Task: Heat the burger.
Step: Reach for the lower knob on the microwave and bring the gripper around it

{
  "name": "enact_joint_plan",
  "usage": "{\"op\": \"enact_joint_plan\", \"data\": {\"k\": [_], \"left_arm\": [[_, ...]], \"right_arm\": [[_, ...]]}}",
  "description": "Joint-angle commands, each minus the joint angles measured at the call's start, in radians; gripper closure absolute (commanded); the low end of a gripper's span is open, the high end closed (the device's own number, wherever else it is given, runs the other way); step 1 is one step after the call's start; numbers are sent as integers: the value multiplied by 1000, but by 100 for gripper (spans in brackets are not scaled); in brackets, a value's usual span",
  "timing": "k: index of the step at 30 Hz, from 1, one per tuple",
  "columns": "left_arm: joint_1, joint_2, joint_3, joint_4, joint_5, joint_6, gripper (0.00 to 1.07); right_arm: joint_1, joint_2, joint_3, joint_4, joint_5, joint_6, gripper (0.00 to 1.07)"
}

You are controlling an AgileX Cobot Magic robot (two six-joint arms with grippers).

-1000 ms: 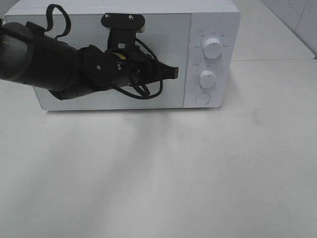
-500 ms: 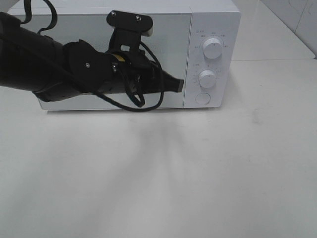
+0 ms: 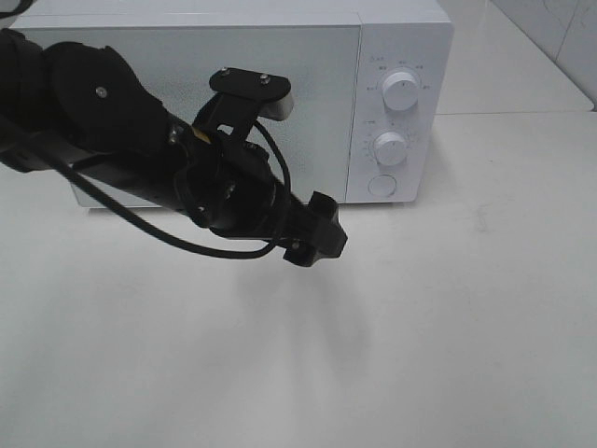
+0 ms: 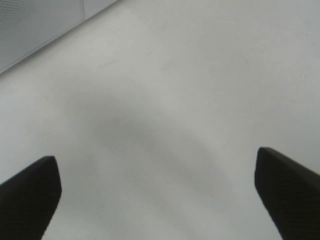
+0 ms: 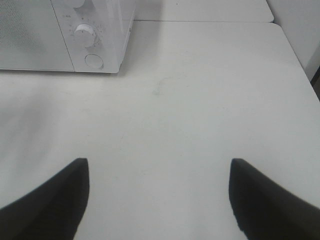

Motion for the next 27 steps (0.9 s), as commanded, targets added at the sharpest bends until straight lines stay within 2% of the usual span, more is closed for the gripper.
{"op": "enact_joint_plan", "data": {"k": [1, 3, 6, 7, 8, 11, 13, 15, 16, 18, 19, 20, 22, 23, 25, 26, 27], "left_arm": [[1, -22, 2, 49, 73, 2, 7], [1, -40, 2, 104, 187, 2, 7], [1, -45, 2, 117, 225, 2, 7], [1, -57, 2, 148, 325, -2, 7], [1, -68, 2, 170, 395, -27, 7], [7, -72, 2, 183, 427, -42, 7], [48, -103, 2, 219, 526, -120, 7], [62, -108, 2, 225, 546, -135, 7], [105, -131, 2, 239, 589, -153, 7], [125, -141, 2, 242, 606, -157, 7], [179, -168, 2, 242, 646, -158, 7], [179, -168, 2, 242, 646, -158, 7], [264, -211, 2, 240, 702, -158, 7], [264, -211, 2, 240, 702, -158, 7], [351, -261, 2, 240, 758, -159, 7], [351, -261, 2, 240, 758, -159, 7], [414, -303, 6, 242, 796, -169, 7]], "right_arm": [[-7, -31, 2, 3, -1, -2, 32], [-7, -31, 2, 3, -1, -2, 32], [-7, -31, 2, 3, -1, -2, 32], [-7, -31, 2, 3, -1, -2, 32], [-7, -31, 2, 3, -1, -2, 32], [-7, -31, 2, 3, -1, -2, 32], [-7, -31, 2, 3, -1, -2, 32], [-7, -31, 2, 3, -1, -2, 32], [-7, -31, 2, 3, -1, -2, 32], [-7, -31, 2, 3, -1, -2, 32], [-7, -31, 2, 3, -1, -2, 32], [-7, -31, 2, 3, -1, -2, 32], [-7, -31, 2, 3, -1, -2, 32], [-7, -31, 2, 3, -1, -2, 32], [-7, -31, 2, 3, -1, -2, 32], [-7, -31, 2, 3, -1, -2, 32], [-7, -31, 2, 3, -1, -2, 32]]}}
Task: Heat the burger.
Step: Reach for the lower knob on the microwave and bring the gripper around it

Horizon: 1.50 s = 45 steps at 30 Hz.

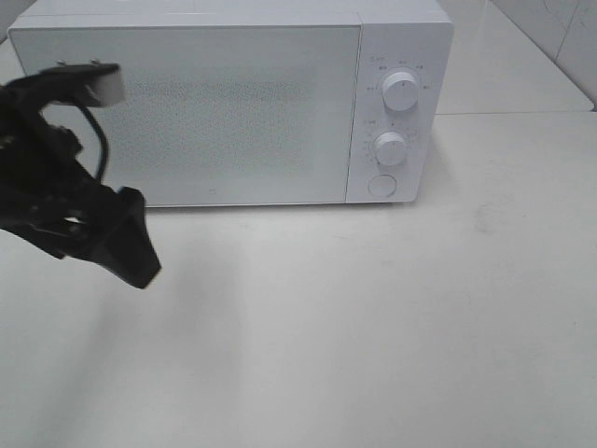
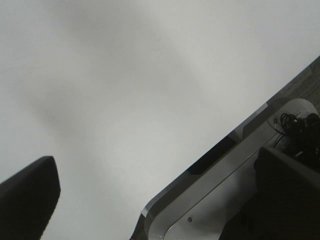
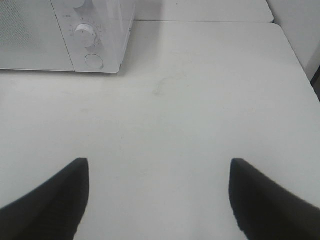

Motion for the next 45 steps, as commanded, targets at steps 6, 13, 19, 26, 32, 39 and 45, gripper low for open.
{"op": "enact_joint_plan", "data": {"k": [6, 13, 19, 26, 32, 39, 45], "left_arm": [[248, -199, 111, 17, 70, -32, 7], [397, -362, 236, 33, 73, -66, 7], [477, -551, 310, 115, 69, -124, 7], [477, -696, 382, 145, 47, -137, 7], [477, -855, 487, 151, 22, -165, 7], [477, -1056, 512, 231, 62, -294, 7], [477, -1176, 512, 256, 62, -292, 7]], "right_arm": [[-7, -31, 2, 3, -1, -2, 32], [-7, -31, 2, 3, -1, -2, 32], [-7, -31, 2, 3, -1, -2, 32], [-7, -31, 2, 3, -1, -2, 32], [-7, -31, 2, 3, -1, -2, 32], [-7, -31, 2, 3, -1, -2, 32], [-7, -31, 2, 3, -1, -2, 32]]}}
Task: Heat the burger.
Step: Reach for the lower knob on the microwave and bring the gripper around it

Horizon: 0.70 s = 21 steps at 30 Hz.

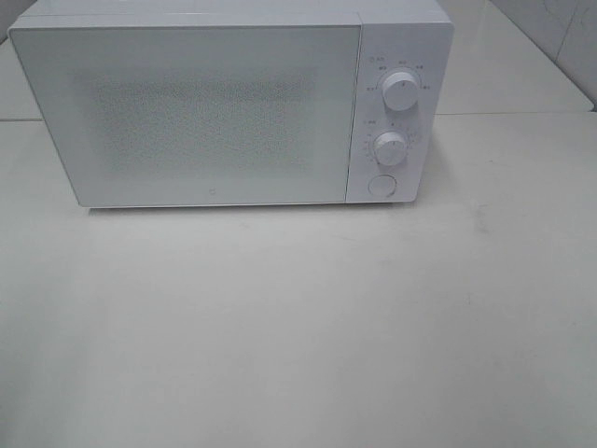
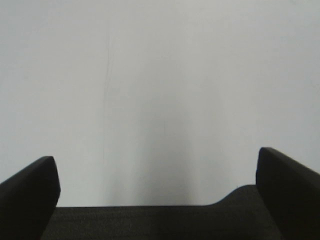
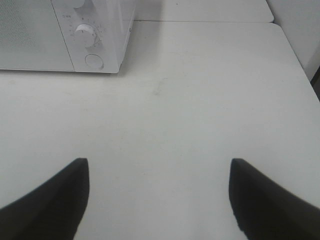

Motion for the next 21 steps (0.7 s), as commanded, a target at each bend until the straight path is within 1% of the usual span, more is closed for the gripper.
{"op": "enact_joint_plan", "data": {"k": [1, 2, 4, 5, 7, 8, 11, 15, 21], "left_arm": [[5, -104, 6, 22, 3, -11, 7], [5, -147, 6, 25, 3, -11, 7], [5, -171, 6, 25, 3, -11, 7], [5, -220, 6, 25, 3, -11, 7], [5, -241, 6, 25, 3, -11, 7], [5, -291, 6, 22, 3, -11, 7], [5, -310, 6, 22, 3, -11, 7], [5, -409, 6, 22, 3, -11, 7], [5, -416, 6, 20, 3, -11, 7]], "right_arm": [[-7, -31, 2, 3, -1, -2, 32], [-7, -31, 2, 3, -1, -2, 32], [-7, -31, 2, 3, -1, -2, 32], [-7, -31, 2, 3, -1, -2, 32], [-7, -31, 2, 3, -1, -2, 32], [-7, -31, 2, 3, -1, -2, 32], [-7, -31, 2, 3, -1, -2, 32], [-7, -31, 2, 3, -1, -2, 32], [-7, -30, 2, 3, -1, -2, 32]]}}
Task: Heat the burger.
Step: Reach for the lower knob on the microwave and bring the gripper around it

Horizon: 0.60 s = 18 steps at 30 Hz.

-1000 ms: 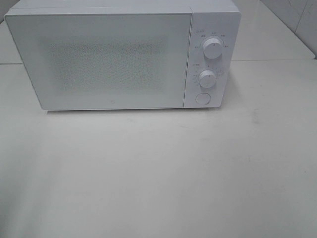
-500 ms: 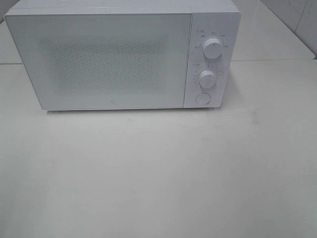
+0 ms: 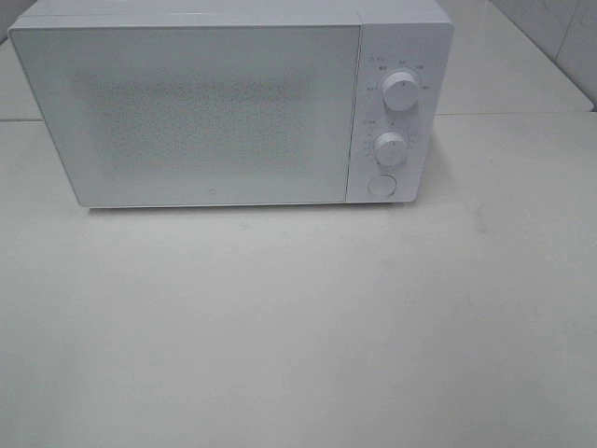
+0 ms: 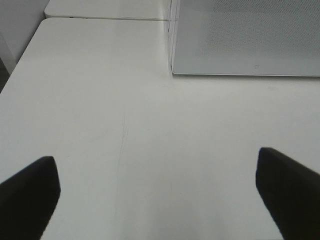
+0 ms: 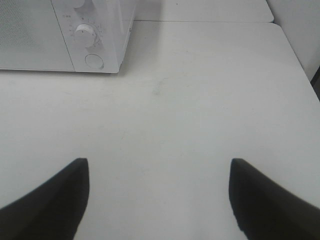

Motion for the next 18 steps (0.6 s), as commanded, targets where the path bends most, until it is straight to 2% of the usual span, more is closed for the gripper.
{"op": "enact_joint_plan", "data": {"k": [1, 18], "left_arm": [[5, -21, 1, -5, 2, -5, 7], [5, -17, 1, -4, 2, -5, 7]], "right_arm": [[-7, -30, 2, 3, -1, -2, 32], [-7, -30, 2, 3, -1, -2, 32]]}}
